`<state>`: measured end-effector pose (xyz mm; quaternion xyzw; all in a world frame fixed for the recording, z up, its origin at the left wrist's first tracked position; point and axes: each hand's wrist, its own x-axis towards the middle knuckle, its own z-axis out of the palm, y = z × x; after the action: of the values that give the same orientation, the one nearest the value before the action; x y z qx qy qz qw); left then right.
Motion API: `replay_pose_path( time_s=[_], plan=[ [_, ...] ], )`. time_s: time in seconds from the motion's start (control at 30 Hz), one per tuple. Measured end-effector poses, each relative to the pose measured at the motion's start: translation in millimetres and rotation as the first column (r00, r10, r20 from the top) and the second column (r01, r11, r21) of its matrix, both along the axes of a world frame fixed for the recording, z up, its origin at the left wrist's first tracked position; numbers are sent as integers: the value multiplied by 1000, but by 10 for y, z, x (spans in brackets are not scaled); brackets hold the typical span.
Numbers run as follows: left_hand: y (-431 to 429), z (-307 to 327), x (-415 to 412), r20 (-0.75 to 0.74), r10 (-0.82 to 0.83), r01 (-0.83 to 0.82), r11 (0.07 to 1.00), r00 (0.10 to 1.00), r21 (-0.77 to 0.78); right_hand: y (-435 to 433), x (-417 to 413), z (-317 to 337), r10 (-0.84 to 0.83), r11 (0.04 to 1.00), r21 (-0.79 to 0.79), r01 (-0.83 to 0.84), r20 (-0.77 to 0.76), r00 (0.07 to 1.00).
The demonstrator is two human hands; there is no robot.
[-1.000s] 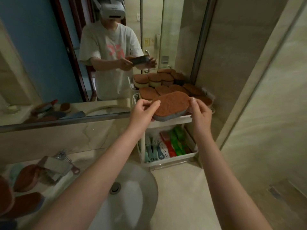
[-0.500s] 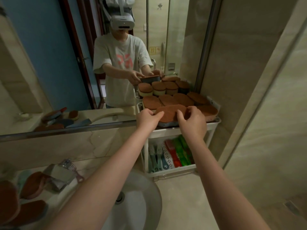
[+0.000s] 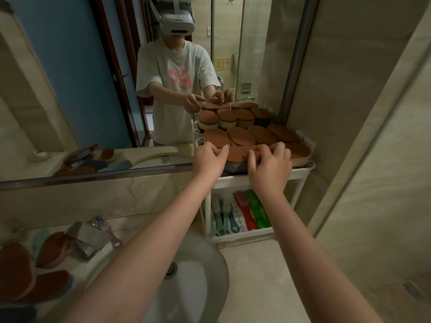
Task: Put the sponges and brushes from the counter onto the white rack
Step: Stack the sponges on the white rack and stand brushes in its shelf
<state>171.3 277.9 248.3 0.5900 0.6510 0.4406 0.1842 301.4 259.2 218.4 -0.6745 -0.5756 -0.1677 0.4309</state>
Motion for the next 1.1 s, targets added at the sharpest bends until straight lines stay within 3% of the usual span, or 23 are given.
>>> replay_pose_path(
  time_s=[0.13,0.27,0.43,0.57,0.77,0.9,1.1],
  plan=[
    [-141,-17,-221,73,22,-29,996,997,88,-142,-219,39,112,993,38,-113,32,993],
    [-350,-82,-716,140,27,-42,994,990,106,-317,-655,61,408,912,46,-408,6,913],
    [-677,-383,-1610,106,56,-57,998,993,10,-512,-1455,-139,616,772,-176,-611,-34,787],
    [-1048,-750,-2405,101,194,-184,978,976,-95,-615,-2112,-369,679,626,-381,-681,-164,716],
    [-1735,-1314,-3652,73,386,-353,893,920,-279,-800,-3109,-824,699,386,-557,-735,-344,627],
    [-2255,-1595,-4296,-14,499,-476,816,866,-328,-950,-3729,-1129,720,243,-629,-739,-394,572],
    [-2918,-2009,-4929,-10,630,-575,703,777,-418,-1162,-4485,-1565,788,25,-738,-674,-400,467]
  ],
)
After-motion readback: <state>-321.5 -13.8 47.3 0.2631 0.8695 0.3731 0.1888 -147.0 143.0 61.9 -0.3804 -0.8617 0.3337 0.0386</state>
